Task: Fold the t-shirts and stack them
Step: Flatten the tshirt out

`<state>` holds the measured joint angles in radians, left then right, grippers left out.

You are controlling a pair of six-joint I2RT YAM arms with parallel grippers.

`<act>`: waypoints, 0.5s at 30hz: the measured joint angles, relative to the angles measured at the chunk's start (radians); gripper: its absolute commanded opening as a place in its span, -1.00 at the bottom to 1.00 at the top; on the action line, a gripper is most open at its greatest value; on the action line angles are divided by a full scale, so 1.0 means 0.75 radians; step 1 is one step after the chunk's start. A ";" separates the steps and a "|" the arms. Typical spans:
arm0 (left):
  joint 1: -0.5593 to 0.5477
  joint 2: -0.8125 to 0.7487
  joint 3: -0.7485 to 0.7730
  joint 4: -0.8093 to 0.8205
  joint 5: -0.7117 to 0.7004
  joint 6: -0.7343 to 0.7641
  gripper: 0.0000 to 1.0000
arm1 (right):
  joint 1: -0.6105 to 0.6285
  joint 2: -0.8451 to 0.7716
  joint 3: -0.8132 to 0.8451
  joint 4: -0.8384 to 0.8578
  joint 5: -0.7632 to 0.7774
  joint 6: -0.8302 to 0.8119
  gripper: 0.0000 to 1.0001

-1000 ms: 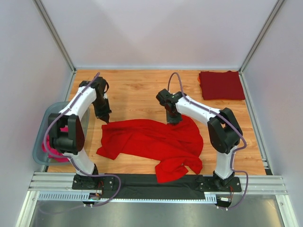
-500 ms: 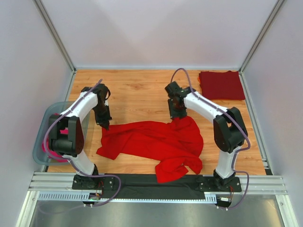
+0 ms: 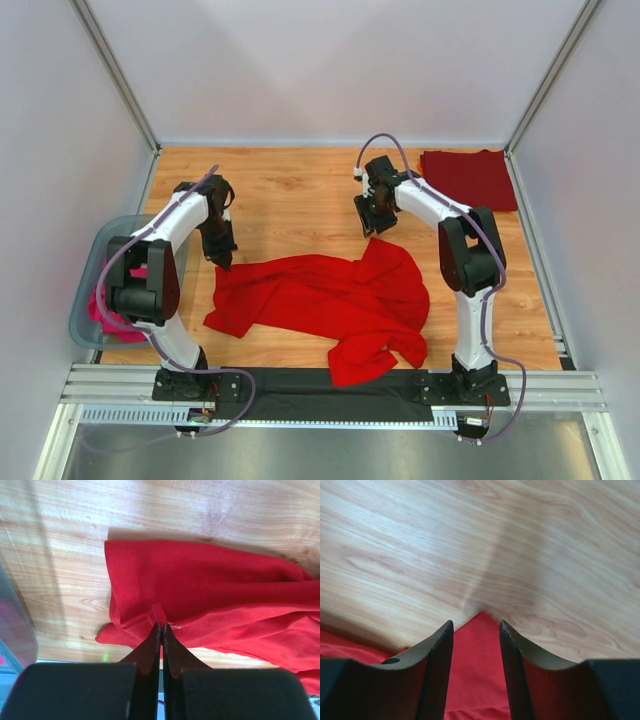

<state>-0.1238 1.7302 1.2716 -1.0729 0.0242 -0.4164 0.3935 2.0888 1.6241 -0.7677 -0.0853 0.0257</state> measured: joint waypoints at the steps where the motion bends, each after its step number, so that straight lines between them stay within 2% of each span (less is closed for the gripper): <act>1: 0.000 0.000 0.006 0.000 -0.001 0.000 -1.00 | -0.013 0.020 0.011 -0.004 -0.024 -0.021 -0.13; 6: 0.000 0.000 0.018 0.000 -0.007 0.001 -1.00 | -0.053 0.101 0.092 -0.037 -0.108 -0.106 -0.14; 15: 0.000 0.000 0.018 0.000 -0.010 0.001 -1.00 | -0.066 0.112 0.077 -0.072 -0.230 -0.171 -0.16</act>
<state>-0.1238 1.7302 1.2850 -1.0729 0.0170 -0.4160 0.3439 2.1731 1.6817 -0.8215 -0.2577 -0.1024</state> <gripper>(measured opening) 0.007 0.422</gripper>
